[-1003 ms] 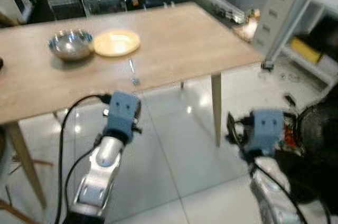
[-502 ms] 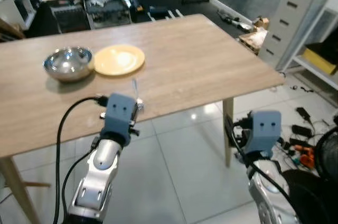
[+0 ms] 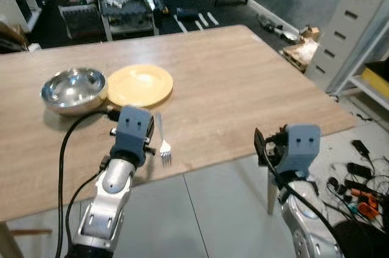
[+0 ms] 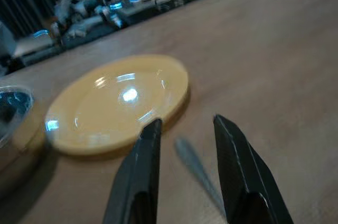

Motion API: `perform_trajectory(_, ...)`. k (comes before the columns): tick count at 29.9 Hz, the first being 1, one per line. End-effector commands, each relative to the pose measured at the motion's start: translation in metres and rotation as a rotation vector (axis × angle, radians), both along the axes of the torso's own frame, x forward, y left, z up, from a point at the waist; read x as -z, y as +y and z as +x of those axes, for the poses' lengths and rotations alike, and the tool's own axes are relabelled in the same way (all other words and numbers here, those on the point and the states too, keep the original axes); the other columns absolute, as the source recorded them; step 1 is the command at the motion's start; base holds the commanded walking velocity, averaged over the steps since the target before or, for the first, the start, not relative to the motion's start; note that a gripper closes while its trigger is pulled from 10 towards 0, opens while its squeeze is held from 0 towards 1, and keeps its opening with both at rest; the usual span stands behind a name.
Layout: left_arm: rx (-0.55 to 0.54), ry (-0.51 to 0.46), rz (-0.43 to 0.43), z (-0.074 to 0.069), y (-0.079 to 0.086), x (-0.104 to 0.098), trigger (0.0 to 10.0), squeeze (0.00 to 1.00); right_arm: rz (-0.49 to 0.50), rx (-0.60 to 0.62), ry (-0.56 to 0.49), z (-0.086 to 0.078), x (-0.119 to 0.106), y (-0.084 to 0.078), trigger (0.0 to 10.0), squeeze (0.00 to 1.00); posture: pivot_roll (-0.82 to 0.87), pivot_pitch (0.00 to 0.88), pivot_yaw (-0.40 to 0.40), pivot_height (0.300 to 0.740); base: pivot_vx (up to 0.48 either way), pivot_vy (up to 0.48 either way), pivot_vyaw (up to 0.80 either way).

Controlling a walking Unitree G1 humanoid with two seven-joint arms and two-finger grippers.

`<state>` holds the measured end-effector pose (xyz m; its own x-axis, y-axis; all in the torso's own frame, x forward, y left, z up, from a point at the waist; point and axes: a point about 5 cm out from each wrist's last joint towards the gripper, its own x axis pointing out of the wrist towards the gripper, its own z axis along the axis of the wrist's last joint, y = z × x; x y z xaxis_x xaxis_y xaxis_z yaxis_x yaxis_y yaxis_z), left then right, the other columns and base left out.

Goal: Setting the table

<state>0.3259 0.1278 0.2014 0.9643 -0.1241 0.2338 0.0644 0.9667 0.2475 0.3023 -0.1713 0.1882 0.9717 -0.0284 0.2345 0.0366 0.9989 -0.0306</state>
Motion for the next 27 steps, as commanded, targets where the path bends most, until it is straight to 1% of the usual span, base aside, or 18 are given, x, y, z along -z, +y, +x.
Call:
perform_trajectory(1, -0.032, 0.035, 0.041, 0.0, 0.012, 0.009, 10.0, 0.0, 0.013, -0.009, 0.003, -0.001, 0.002, 0.002, 10.0, 0.0, 0.03, 0.131, 0.064, 0.74, 0.48, 0.0, 0.0)
perform_trajectory(5, -0.035, 0.045, 0.081, -0.001, 0.017, 0.012, 10.0, 0.0, 0.011, -0.011, 0.003, -0.001, 0.002, 0.002, 10.0, 0.0, 0.03, 0.128, 0.064, 0.74, 0.48, 0.0, 0.0)
perform_trajectory(6, -0.036, 0.049, 0.107, -0.001, 0.02, 0.013, 10.0, 0.0, 0.011, -0.011, 0.003, -0.001, 0.002, 0.002, 10.0, 0.0, 0.03, 0.126, 0.064, 0.74, 0.48, 0.0, 0.0)
perform_trajectory(7, -0.04, 0.058, 0.152, -0.001, 0.029, 0.015, 10.0, 0.0, 0.012, -0.012, 0.003, -0.001, 0.002, 0.002, 10.0, 0.0, 0.04, 0.126, 0.066, 0.74, 0.48, 0.0, 0.0)
perform_trajectory(9, -0.04, 0.064, 0.166, -0.002, 0.032, 0.015, 10.0, 0.0, 0.012, -0.012, 0.004, -0.001, 0.002, 0.002, 10.0, 0.0, 0.04, 0.126, 0.066, 0.74, 0.48, 0.0, 0.0)
perform_trajectory(10, -0.027, 0.082, 0.201, -0.002, 0.037, 0.017, 10.0, 0.0, 0.012, -0.012, 0.004, -0.001, 0.003, 0.002, 10.0, 0.0, 0.04, 0.126, 0.066, 0.74, 0.48, 0.0, 0.0)
perform_trajectory(11, -0.027, 0.082, 0.201, -0.002, 0.037, 0.017, 10.0, 0.0, 0.012, -0.012, 0.004, -0.001, 0.003, 0.002, 10.0, 0.0, 0.04, 0.126, 0.066, 0.74, 0.48, 0.0, 0.0)
perform_trajectory(13, 0.022, 0.111, 0.246, -0.004, 0.04, 0.02, 10.0, 0.0, 0.012, -0.012, 0.005, -0.001, 0.003, 0.002, 10.0, 0.0, 0.04, 0.127, 0.069, 0.74, 0.442, 0.0, 0.0)
perform_trajectory(16, 0.146, 0.168, 0.369, -0.01, 0.043, 0.026, 10.0, 0.0, 0.012, -0.01, 0.008, -0.002, 0.004, 0.002, 10.0, 0.0, 0.04, 0.131, 0.069, 0.74, 0.099, 0.0, 0.0)
perform_trajectory(17, 0.146, 0.168, 0.369, -0.01, 0.043, 0.026, 10.0, 0.0, 0.012, -0.01, 0.008, -0.002, 0.004, 0.002, 10.0, 0.0, 0.04, 0.131, 0.069, 0.74, 0.0, 0.0, 0.0)
perform_trajectory(18, 0.194, 0.178, 0.415, -0.013, 0.043, 0.027, 10.0, 0.0, 0.012, -0.01, 0.008, -0.002, 0.004, 0.002, 10.0, 0.0, 0.04, 0.132, 0.07, 0.74, 0.0, 0.0, 0.0)
perform_trajectory(20, 0.292, 0.185, 0.541, -0.021, 0.042, 0.031, 10.0, 0.0, 0.012, -0.008, 0.009, -0.002, 0.004, 0.001, 10.0, 0.0, 0.04, 0.138, 0.068, 0.74, 0.0, 0.0, 0.0)
perform_trajectory(21, 0.317, 0.184, 0.577, -0.023, 0.042, 0.032, 10.0, 0.0, 0.012, -0.008, 0.009, -0.002, 0.004, 0.001, 10.0, 0.0, 0.04, 0.138, 0.068, 0.74, 0.0, 0.0, 0.0)
perform_trajectory(22, 0.361, 0.183, 0.642, -0.028, 0.042, 0.033, 10.0, 0.0, 0.012, -0.007, 0.009, -0.003, 0.004, 0.001, 10.0, 0.0, 0.05, 0.142, 0.072, 0.74, 0.0, 0.0, 0.0)
perform_trajectory(23, 0.361, 0.183, 0.642, -0.028, 0.042, 0.033, 10.0, 0.0, 0.012, -0.007, 0.009, -0.003, 0.004, 0.001, 10.0, 0.0, 0.05, 0.142, 0.072, 0.74, 0.0, 0.0, 0.0)
perform_trajectory(24, 0.395, 0.177, 0.731, -0.034, 0.043, 0.034, 10.0, 0.0, 0.011, -0.006, 0.01, -0.003, 0.004, 0.001, 10.0, 0.0, 0.05, 0.146, 0.076, 0.74, 0.0, 0.0, 0.0)
perform_trajectory(25, 0.395, 0.177, 0.731, -0.034, 0.043, 0.034, 10.0, 0.0, 0.011, -0.006, 0.01, -0.003, 0.004, 0.001, 10.0, 0.0, 0.05, 0.146, 0.076, 0.74, 0.0, 0.0, 0.0)
perform_trajectory(27, 0.431, 0.173, 0.884, -0.044, 0.047, 0.034, 10.0, 0.0, 0.012, -0.003, 0.011, -0.004, 0.005, 0.0, 10.0, 0.0, 0.05, 0.151, 0.078, 0.74, 0.0, 0.0, 0.0)
